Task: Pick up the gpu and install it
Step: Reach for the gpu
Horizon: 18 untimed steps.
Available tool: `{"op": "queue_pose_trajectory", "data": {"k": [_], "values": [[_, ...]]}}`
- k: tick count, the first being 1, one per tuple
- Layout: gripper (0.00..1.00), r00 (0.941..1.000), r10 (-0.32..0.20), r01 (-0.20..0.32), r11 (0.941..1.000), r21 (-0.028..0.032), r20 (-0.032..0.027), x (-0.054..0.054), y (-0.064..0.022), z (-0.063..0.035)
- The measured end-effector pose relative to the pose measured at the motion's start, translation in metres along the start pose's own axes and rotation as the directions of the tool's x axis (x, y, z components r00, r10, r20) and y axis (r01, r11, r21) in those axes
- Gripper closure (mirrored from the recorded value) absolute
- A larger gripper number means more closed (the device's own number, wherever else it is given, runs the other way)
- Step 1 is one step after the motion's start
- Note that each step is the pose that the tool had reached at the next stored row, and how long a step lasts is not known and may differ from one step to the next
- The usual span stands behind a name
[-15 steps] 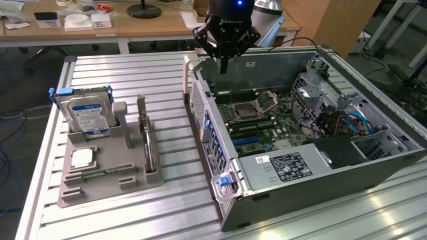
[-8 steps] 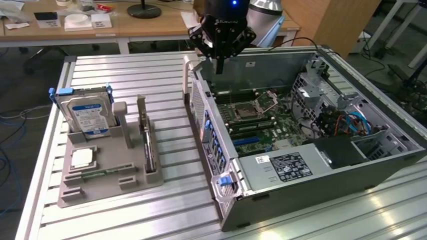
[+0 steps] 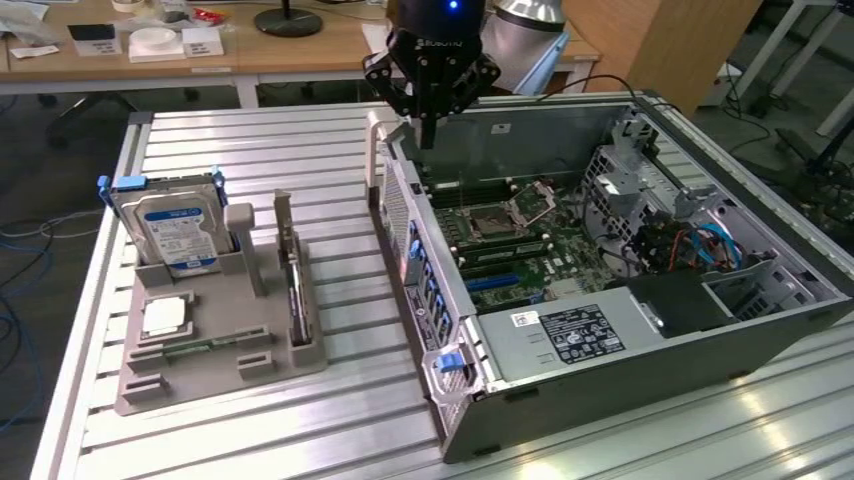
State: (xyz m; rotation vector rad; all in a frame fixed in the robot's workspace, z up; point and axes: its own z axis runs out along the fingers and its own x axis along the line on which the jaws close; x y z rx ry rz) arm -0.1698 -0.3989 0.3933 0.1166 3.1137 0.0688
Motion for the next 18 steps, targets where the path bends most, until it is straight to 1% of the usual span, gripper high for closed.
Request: {"op": "queue_pose_trajectory", "data": {"k": [18], "values": [[0.89,1.0,0.0,0.0,1.0,-0.0001,0.0,0.03,-0.0022,-0.0007]]}}
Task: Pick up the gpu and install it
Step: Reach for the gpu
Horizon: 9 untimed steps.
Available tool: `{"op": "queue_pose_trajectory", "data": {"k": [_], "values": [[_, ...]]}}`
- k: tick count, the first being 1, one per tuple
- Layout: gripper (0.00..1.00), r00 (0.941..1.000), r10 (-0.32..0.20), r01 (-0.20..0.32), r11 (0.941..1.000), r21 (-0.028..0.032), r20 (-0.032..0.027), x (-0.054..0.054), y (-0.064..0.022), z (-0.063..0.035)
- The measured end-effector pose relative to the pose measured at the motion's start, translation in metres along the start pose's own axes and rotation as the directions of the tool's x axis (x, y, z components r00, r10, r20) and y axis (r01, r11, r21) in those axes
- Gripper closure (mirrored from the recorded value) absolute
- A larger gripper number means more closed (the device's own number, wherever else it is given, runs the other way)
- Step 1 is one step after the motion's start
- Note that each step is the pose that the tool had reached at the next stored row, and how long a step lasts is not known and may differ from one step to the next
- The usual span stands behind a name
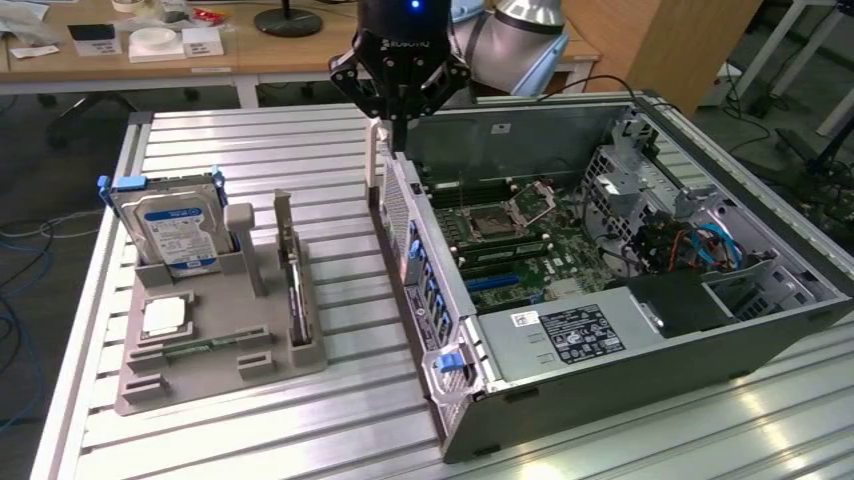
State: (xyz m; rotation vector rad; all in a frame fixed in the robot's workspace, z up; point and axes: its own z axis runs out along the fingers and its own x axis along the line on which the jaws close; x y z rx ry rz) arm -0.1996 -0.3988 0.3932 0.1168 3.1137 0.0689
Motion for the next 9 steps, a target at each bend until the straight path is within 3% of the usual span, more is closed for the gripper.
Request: {"op": "queue_pose_trajectory", "data": {"k": [9], "values": [[0.89,1.0,0.0,0.0,1.0,0.0,0.0,0.015,-0.0011,-0.0004]]}}
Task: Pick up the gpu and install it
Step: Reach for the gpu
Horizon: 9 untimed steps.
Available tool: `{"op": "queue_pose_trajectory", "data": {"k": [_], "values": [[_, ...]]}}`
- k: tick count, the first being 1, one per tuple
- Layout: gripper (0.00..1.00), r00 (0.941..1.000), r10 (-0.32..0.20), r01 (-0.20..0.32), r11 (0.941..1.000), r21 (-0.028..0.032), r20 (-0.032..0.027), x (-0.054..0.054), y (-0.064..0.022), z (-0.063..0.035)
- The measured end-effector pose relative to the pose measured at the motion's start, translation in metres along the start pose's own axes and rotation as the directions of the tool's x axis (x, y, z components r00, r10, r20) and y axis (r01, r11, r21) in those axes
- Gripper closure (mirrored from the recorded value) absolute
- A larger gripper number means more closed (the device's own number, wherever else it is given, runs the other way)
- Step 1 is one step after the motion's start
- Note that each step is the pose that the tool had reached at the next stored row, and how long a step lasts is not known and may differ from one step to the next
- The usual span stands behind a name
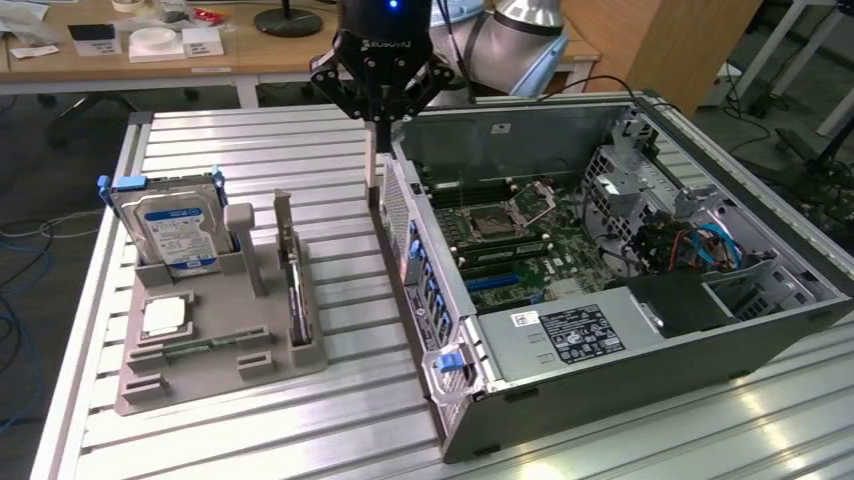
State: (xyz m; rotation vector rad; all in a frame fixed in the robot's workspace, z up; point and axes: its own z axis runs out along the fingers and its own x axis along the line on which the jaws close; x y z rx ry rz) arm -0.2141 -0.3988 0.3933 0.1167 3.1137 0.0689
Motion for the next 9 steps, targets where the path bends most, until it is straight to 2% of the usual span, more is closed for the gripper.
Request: {"op": "queue_pose_trajectory", "data": {"k": [9], "values": [[0.89,1.0,-0.003,0.003,1.0,-0.0001,-0.0001,0.018,-0.0014,-0.0005]]}}
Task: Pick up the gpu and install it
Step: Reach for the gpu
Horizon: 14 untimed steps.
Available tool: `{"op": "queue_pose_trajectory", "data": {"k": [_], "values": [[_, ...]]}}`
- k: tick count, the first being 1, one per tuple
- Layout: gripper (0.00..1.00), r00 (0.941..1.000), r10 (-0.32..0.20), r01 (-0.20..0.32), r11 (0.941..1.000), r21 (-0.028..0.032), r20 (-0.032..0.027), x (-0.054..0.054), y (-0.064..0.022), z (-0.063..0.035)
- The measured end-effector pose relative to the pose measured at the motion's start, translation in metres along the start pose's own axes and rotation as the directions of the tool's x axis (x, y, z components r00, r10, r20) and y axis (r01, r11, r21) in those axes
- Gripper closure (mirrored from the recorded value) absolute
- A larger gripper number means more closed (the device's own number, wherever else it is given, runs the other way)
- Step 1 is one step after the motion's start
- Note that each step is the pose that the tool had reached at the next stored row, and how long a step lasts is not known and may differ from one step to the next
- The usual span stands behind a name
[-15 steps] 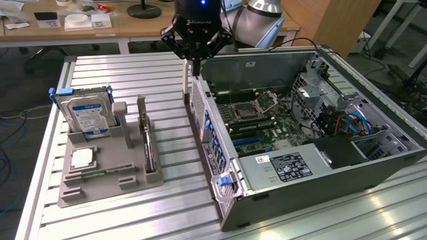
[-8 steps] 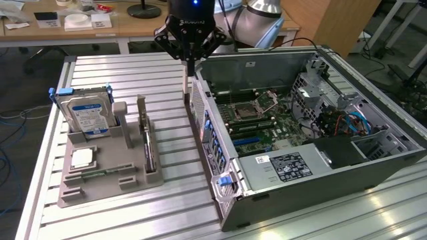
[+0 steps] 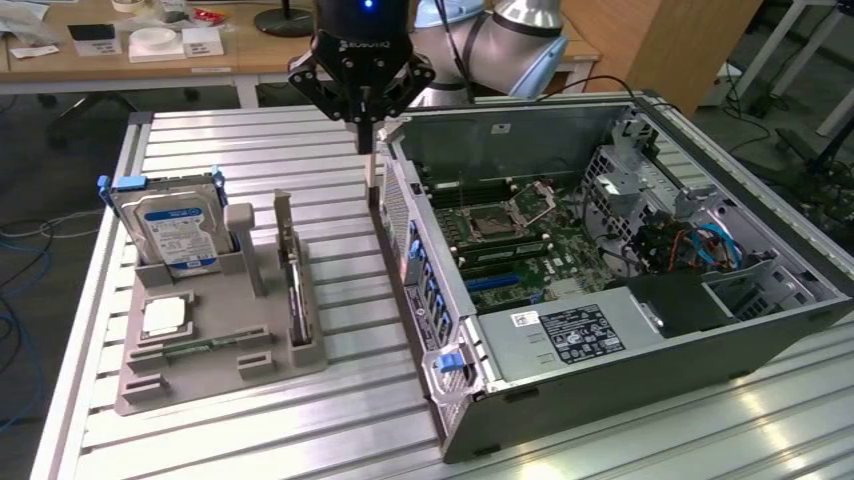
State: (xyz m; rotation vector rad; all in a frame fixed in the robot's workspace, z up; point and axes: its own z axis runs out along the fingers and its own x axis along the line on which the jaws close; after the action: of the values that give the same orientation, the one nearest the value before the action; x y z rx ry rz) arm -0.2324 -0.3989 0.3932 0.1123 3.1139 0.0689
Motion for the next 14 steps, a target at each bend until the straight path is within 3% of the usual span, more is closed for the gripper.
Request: {"op": "queue_pose_trajectory", "data": {"k": [14], "values": [[0.89,0.9967,-0.081,0.081,0.9967,-0.002,-0.0036,0.016,-0.002,-0.0002]]}}
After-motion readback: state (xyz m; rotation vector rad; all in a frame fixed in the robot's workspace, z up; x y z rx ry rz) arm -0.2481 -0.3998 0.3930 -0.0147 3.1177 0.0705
